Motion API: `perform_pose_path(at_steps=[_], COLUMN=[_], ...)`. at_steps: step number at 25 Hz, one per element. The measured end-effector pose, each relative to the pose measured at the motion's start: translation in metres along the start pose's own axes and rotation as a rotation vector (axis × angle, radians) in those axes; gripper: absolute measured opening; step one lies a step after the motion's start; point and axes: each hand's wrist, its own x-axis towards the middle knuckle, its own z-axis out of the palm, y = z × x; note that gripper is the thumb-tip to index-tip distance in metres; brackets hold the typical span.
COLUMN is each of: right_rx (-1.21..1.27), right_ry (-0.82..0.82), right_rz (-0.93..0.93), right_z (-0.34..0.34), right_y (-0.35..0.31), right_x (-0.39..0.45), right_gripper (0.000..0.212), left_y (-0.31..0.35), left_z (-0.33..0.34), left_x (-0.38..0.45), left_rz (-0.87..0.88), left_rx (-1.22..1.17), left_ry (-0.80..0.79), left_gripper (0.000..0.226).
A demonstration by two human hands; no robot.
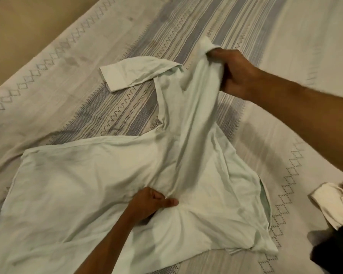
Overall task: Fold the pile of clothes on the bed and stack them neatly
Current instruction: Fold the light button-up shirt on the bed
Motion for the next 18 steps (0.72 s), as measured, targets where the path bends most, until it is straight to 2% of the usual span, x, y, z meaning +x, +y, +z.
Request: perform_pose_path(at_steps=[1,3,5,7,10,11,13,15,17,18], right_rx=[0.026,-0.013,-0.083,-0.055,-0.104,-0.126,-0.159,-0.176,-0.205,-0.259], right_ry=[-0.039,0.129,0.299,0.304,0.315,0.336,0.372,0.348,0.398,0.431], right_rz=[-0.015,-0.007,0.019,0.054,0.060,0.052,0.043,0.016,-0.106,-0.224], right_z=[0.017,0.036,0.043,0.039,0.029,0.026,0.019,0.020,0.028,0.035], right_y=[-0.005,0.001,0.010,0.015,0.013,0.012,0.017,0.023,0.019,0.015], right_x=[0.004,0.020,0.029,0.046,0.062,0.062,0.053,0.042,0.022,0.004], right_gripper=[0.039,0.045,0.039,0.041,0.061,0.061,0.048,0.031,0.012,0.016], left_y=[-0.001,-0.002,-0.002,-0.003,-0.006,-0.006,-0.002,0.007,0.014,0.018], left_z=[0.000,0.002,0.002,0.000,0.000,0.001,0.002,0.002,-0.003,-0.010], left_x=[0.000,-0.001,0.000,0.002,-0.001,-0.003,-0.014,-0.031,-0.048,-0.057], left_rz=[-0.002,0.001,0.029,0.051,0.058,0.050,0.016,0.052,0.177,0.219], left_rx=[-0.010,-0.011,-0.002,0.002,0.020,0.044,0.018,-0.081,-0.171,-0.234], left_ry=[-0.009,-0.011,0.008,0.009,0.014,0.033,0.059,0.147,0.350,0.451], left_gripper=[0.071,0.075,0.074,0.075,0.074,0.072,0.059,0.028,0.019,0.017])
